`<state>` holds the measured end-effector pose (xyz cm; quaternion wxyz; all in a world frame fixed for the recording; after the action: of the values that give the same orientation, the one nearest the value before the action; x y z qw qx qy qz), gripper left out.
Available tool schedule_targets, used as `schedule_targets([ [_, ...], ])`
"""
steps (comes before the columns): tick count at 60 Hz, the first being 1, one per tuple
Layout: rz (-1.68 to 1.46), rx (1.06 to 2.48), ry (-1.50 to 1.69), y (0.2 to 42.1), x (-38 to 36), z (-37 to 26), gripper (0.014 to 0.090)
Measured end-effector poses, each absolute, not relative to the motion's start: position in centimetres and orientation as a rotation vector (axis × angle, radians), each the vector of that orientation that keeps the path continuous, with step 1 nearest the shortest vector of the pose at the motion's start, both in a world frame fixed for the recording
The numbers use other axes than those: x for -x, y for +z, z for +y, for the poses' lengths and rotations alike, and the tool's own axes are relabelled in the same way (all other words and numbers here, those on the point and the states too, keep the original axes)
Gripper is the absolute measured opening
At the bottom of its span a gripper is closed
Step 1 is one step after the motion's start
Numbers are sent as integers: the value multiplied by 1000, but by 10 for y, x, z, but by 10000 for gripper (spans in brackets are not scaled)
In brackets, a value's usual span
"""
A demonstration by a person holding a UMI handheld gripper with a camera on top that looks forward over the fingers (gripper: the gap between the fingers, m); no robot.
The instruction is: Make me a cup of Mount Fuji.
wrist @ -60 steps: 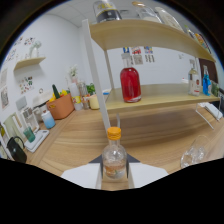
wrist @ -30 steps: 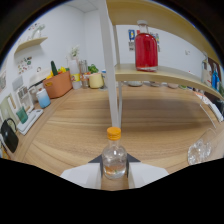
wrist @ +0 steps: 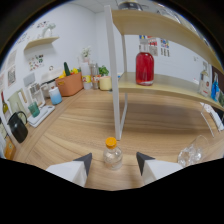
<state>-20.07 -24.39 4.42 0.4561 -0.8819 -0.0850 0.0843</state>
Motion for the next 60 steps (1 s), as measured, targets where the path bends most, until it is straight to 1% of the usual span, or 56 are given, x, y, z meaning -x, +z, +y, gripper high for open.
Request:
schedule_targets([
  [5,-256,2111,210,73,185,-255,859],
  [9,-298,2069,189,88,167,-267,862],
  [14,-301,2038,151,99,128,-280,862],
  [22,-173,2069,100,100,52,-295,861],
  [30,-31,2105,25,103,-26,-296,855],
  [38,66,2063,-10,135,-77,-270,856],
  [50,82,1920,13,199,-108,-204,857],
  [57,57,1886,4,211,-120,-168,836],
  [60,37,1874,7,211,-122,-153,809],
])
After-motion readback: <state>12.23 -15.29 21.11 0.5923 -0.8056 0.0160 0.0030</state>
